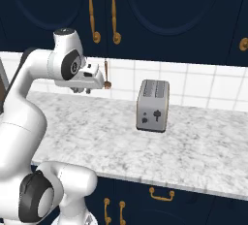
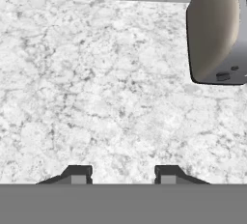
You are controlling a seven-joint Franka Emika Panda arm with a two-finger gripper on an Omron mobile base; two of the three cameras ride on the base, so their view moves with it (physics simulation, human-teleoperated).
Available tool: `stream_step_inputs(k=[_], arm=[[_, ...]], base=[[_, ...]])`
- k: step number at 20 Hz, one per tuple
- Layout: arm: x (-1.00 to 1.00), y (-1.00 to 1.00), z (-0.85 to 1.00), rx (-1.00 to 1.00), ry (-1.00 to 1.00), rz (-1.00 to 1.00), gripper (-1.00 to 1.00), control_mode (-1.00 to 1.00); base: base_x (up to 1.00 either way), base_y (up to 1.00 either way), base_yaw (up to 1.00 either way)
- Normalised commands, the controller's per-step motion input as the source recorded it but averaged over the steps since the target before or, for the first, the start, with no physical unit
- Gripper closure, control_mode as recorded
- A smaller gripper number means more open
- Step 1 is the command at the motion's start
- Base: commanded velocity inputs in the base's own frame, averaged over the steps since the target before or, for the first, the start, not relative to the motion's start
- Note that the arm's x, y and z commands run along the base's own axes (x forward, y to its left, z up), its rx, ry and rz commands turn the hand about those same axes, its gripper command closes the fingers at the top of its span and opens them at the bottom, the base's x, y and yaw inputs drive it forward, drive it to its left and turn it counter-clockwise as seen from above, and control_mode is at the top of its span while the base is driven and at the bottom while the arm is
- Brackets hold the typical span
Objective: Navigate to the electric kettle.
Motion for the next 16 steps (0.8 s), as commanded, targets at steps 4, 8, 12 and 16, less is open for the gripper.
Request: stream_step_inputs(k=[4, 8, 12, 16], arm=[[0.0, 0.0, 0.0, 0.0, 0.0, 0.0, -1.0, 1.0], [0.0, 0.0, 0.0, 0.0, 0.0, 0.0, -1.0, 1.0], [0.0, 0.0, 0.0, 0.0, 0.0, 0.0, -1.0, 1.0], [0.0, 0.0, 0.0, 0.0, 0.0, 0.0, -1.0, 1.0]], base=[[0.0, 0.0, 0.0], [0.0, 0.0, 0.0], [-0.24, 0.09, 0.11], [-0.32, 0.24, 0.67]])
